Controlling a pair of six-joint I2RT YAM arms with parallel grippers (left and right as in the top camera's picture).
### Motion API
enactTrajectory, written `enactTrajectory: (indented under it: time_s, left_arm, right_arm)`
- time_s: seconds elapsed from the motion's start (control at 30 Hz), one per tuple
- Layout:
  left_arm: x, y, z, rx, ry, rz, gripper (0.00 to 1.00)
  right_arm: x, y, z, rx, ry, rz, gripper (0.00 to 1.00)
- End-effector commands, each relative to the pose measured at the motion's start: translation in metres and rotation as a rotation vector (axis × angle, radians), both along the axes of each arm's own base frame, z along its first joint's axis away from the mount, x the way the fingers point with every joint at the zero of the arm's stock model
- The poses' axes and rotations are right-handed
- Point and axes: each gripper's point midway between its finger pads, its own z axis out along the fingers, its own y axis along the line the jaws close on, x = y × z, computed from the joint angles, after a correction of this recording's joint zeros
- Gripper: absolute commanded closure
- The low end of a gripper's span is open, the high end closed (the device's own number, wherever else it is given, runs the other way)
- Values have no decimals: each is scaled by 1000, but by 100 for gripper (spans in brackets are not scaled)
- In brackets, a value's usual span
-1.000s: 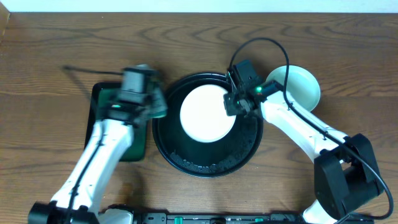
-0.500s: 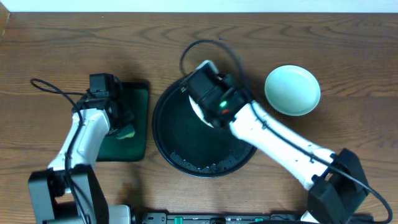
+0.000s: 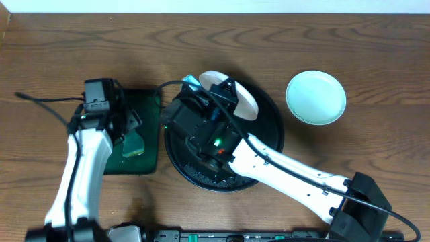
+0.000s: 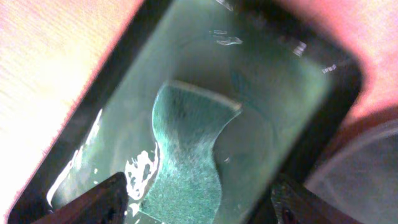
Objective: Clean dirty plates on tray and stack at the side
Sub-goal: 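Place the white plate on top of the mint plate stack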
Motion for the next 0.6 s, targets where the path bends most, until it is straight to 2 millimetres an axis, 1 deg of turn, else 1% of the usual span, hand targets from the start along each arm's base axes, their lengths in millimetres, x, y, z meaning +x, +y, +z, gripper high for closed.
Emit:
enactTrajectory:
  time_s: [0.0,0.1,0.13,0.17,0.23,0.27,0.3,0.4,0.5,0.57]
  left_arm:
    - [5,3,29,22,-82,0,22]
    - [4,3,35,25,-100,0,22]
    - [3,3,35,25,-98,-1,22]
    - [3,3,35,25,-97,-1,21]
    - [1,2,33,23,-88,0,21]
    - [0,2,32,23,-82,-1,21]
    - [-1,2,31,22,-77,-1,21]
    - [-2,2,31,22,-76,-1,21]
    - [-2,2,31,21,-76,-1,21]
    - [-2,2,31,22,-76,-1,21]
  right_arm:
    - [-8,-11,37,-154,-71,-61,99]
    - [-8,-5,33,-88,-75,-43,99]
    - [-7,-3,25,-25,-57,-24,99]
    - [-6,0,10,29,-2,11,99]
    - [-8,10,-32,139,202,101,99]
    - [-7,11,-46,216,274,111,99]
    - [-1,6,-53,312,301,79,99]
    - [20,-20,-45,503,271,-33,99]
    - [36,-44,-38,699,356,-53,99]
    - [47,-71,-32,841,385,-104,99]
